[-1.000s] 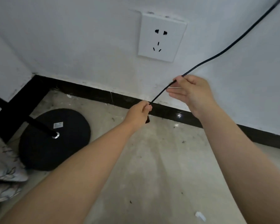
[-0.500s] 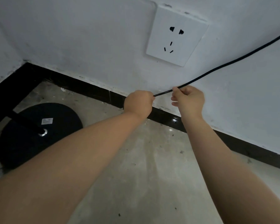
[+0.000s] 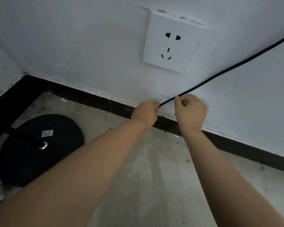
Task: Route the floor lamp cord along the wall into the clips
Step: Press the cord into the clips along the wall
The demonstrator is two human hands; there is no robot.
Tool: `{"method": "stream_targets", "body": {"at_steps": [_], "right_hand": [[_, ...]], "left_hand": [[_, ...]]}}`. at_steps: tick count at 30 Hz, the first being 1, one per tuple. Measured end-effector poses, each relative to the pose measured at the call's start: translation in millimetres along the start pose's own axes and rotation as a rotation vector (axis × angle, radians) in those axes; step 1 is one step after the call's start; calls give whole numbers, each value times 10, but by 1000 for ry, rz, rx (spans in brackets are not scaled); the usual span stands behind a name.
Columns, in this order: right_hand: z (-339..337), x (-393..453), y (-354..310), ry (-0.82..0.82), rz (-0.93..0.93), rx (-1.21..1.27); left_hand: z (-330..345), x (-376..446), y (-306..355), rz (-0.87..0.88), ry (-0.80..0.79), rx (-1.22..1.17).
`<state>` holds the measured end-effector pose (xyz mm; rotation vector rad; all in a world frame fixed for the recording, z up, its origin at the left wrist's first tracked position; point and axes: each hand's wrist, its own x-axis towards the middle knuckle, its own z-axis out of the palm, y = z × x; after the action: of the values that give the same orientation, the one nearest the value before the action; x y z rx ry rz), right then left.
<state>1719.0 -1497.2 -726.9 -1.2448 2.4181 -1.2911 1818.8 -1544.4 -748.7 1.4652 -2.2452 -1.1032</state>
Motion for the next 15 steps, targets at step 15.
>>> {"method": "stream_targets", "body": {"at_steps": [15], "right_hand": [[-88,-11,123,-112,231,230]], "left_hand": [[-289,-55,-194,159,441,352]]}}
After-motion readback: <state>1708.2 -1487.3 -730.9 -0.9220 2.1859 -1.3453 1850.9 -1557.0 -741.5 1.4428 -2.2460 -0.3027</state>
